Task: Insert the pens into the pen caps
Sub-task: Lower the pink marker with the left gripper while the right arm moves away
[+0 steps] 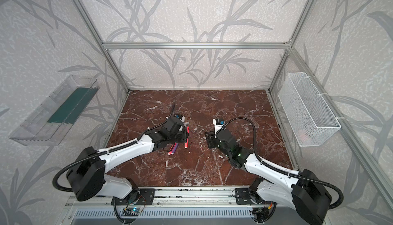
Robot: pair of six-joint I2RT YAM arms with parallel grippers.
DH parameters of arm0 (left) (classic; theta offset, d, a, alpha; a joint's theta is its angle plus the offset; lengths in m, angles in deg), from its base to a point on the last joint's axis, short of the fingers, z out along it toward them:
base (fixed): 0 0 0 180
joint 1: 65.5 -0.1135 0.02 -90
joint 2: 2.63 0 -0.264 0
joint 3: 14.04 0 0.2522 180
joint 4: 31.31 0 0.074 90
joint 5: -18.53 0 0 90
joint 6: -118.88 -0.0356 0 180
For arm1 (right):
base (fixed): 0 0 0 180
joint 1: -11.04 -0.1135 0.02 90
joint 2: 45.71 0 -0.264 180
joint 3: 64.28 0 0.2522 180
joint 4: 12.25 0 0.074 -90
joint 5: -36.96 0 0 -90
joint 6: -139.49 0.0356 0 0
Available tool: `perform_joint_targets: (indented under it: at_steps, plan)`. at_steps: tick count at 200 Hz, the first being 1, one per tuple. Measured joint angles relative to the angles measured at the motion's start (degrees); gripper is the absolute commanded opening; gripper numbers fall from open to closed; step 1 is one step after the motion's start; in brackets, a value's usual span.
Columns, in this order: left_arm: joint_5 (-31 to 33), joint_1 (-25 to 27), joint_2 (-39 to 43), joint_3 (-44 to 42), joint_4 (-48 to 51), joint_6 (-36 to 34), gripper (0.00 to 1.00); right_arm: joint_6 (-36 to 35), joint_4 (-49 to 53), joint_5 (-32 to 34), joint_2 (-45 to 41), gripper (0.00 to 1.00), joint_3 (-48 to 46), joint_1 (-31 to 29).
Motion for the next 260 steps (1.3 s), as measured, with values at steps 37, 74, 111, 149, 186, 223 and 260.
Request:
perform_joint_targets:
  at_steps: [37,74,111,149,186,223,260]
  plan:
    - [4.66,-7.82,10.6,-1.66,2.8,-0.37,0.0,-4.09,1.07,-0.92,10.08,0.55,10.47,0.02]
    - [7.89,-22.32,17.84,-5.33,6.58,-0.33,0.0,-11.23,5.27,-5.31,27.17,0.59,32.11,0.04]
    - [7.91,-31.76,18.95,-5.55,7.28,-0.37,0.0,-21.07,12.15,-11.5,46.56,0.62,59.25,0.04]
    - [5.03,-34.73,9.18,-2.27,6.71,-1.07,0.0,-29.22,24.79,-14.62,62.73,0.62,85.42,0.15]
    - [4.98,-15.13,-1.97,5.07,6.43,-2.47,0.0,-28.39,25.42,-12.31,58.21,0.64,76.37,1.92]
    - [2.16,-1.88,-8.85,5.6,2.91,1.31,0.0,-21.03,17.09,-8.83,41.31,0.65,48.96,12.24]
    - [2.43,3.54,-19.78,11.17,3.13,4.22,0.0,-15.87,13.38,-2.64,29.86,0.65,36.89,17.97]
